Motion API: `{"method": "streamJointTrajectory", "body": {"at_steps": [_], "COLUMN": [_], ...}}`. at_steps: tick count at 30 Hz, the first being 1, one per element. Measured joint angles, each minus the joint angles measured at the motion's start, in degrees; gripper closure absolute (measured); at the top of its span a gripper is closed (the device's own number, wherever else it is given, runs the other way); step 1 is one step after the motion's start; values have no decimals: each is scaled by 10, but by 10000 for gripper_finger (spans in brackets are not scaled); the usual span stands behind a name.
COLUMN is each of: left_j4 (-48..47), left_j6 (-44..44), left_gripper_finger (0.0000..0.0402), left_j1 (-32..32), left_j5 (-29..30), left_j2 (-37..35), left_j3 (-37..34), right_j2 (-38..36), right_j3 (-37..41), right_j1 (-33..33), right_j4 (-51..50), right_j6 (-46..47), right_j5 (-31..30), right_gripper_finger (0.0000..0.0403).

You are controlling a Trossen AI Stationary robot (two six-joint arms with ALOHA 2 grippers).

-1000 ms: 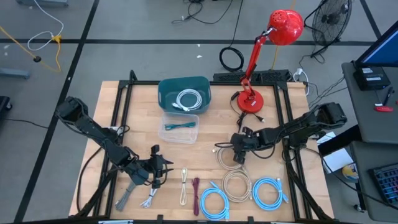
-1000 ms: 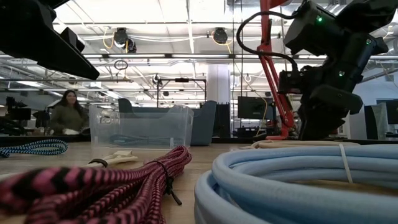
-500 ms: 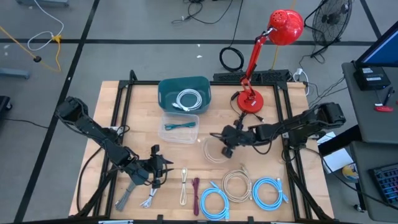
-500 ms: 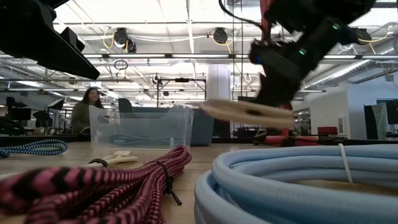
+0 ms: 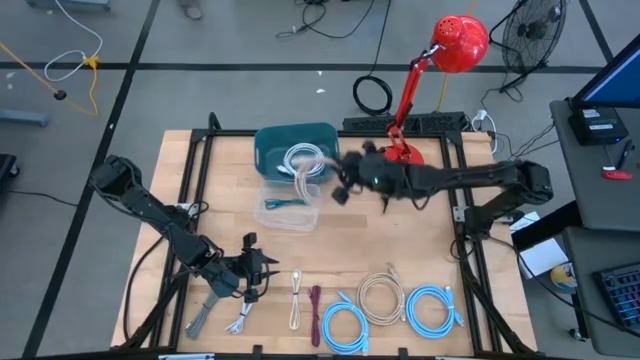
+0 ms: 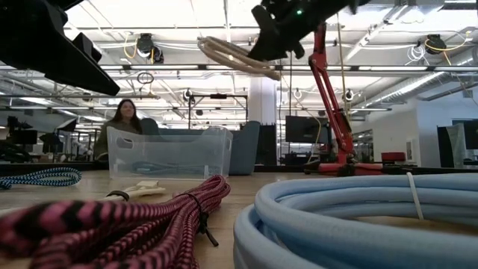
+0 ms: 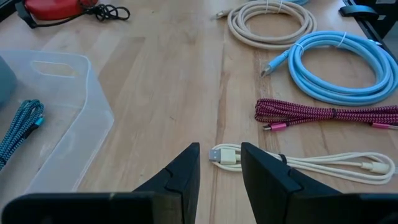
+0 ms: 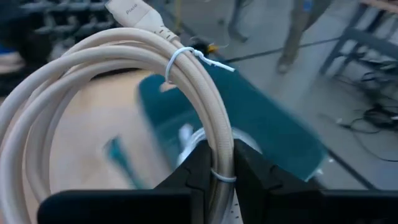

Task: Pick & Place USB Port
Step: Put the top light brown USB cable into the dark blue bin

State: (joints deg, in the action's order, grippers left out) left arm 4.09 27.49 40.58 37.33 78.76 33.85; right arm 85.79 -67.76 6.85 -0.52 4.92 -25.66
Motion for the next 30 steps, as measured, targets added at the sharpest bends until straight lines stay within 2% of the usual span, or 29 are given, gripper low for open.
{"method": "streamJointTrajectory", "body": {"at_steps": [4, 6, 11, 18, 22, 30], "left_j4": [0, -1, -5, -14, -18, -13], "left_j6": [2, 2, 12, 21, 32, 59], "left_gripper_finger": [282, 282, 282, 282, 282, 282], "left_j1": [0, 0, 0, 0, 6, 21], "left_j5": [-12, -13, -13, -13, -14, -12], "left_j2": [0, 0, 0, 0, 0, 13], "left_j3": [0, 0, 0, 0, 0, 0], "right_j2": [11, 33, 90, 199, 237, 236], "right_j3": [-8, -12, -35, -153, -215, -226], "right_j1": [50, 75, 119, 135, 135, 152], "right_j4": [30, 85, 126, 41, -8, -52], "right_j6": [-16, -19, -26, -69, -97, -99], "right_j5": [14, 48, 110, 109, 108, 108], "right_gripper_finger": [366, 366, 367, 367, 367, 367]}}
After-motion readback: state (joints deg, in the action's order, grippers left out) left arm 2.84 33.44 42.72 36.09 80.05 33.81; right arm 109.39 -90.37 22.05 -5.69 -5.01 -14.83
